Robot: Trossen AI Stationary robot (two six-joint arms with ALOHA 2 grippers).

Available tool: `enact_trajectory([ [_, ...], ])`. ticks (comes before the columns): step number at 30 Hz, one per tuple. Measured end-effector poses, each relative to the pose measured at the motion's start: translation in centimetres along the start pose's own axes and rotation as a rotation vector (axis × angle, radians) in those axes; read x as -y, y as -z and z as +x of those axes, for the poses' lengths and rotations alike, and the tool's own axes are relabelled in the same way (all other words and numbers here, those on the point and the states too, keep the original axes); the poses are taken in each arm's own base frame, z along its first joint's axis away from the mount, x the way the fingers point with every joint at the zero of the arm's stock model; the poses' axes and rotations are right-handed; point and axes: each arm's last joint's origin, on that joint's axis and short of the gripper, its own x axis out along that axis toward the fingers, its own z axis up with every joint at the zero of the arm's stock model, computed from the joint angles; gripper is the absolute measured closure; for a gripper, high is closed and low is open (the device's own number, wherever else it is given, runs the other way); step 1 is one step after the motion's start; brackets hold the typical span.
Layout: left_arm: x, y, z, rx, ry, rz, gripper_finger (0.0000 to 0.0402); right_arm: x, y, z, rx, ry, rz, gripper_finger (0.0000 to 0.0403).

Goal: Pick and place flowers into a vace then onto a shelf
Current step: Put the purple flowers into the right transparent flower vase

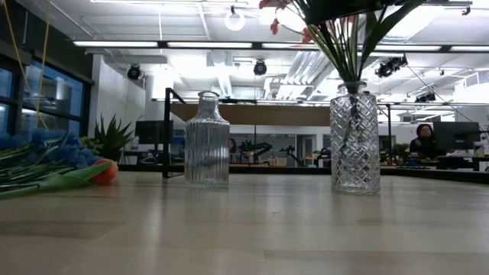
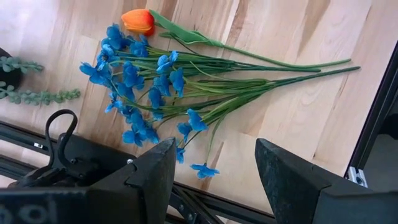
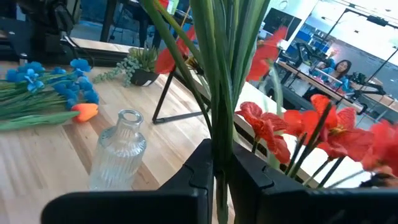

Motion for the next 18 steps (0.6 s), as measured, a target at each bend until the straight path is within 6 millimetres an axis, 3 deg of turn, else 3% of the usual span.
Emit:
enact_trajectory([
  [8, -0.01, -0.04, 0.00, 0.014, -0.004, 0.000, 0.0149, -0.02, 0.01, -0.03, -0.004, -0.004, -0.003, 0.0385],
  [18, 0.00, -0.05, 0.01, 0.016, -0.004, 0.000, 0.0149, -0.02, 0.02, -0.03, -0.006, -0.006, -0.006, 0.0369],
])
